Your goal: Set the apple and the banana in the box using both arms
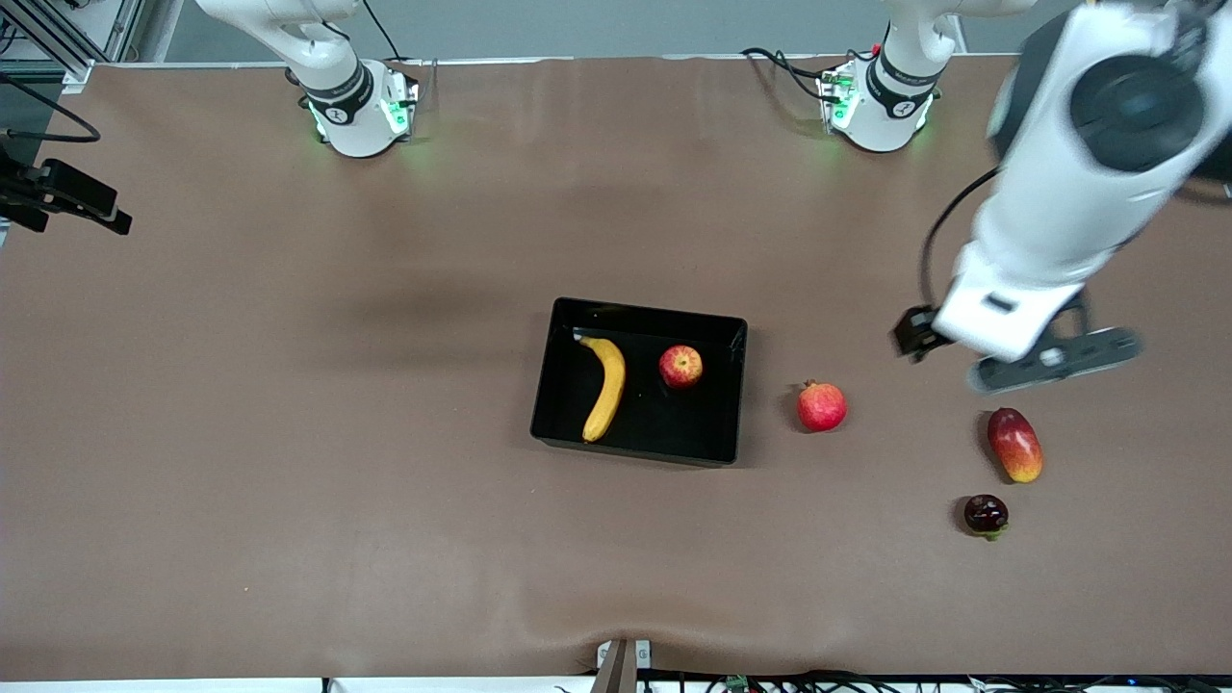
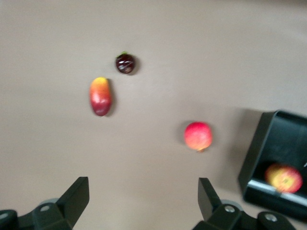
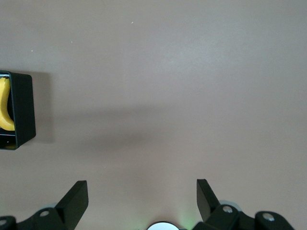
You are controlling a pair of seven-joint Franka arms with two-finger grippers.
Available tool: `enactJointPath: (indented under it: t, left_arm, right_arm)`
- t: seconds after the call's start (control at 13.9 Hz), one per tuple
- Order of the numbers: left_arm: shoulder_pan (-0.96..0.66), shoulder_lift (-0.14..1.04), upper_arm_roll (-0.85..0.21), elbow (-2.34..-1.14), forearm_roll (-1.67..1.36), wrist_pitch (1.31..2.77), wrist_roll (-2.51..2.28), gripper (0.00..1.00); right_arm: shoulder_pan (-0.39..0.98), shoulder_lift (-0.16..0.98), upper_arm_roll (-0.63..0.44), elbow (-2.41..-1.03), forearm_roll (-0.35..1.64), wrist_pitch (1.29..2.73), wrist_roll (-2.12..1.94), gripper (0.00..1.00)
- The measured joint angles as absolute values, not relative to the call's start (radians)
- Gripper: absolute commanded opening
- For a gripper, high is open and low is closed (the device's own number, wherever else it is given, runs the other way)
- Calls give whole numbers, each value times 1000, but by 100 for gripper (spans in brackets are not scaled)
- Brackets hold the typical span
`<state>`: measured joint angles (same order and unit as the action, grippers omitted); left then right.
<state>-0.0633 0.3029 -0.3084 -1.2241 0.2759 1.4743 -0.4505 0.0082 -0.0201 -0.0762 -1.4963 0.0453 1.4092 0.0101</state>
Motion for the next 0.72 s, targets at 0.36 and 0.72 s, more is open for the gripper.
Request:
enactJointPath:
  t: [0.36,0.72]
  left_arm:
    - [92,140,-284,-1322,153,1433,-262,100]
    - [-75,-20,-59,-1495,123,1435,-151,100]
  right_arm:
    - [8,-20,-77,-1496,44,1409,10,100]
    - [8,-20,-77,-1496,43,1408,11,100]
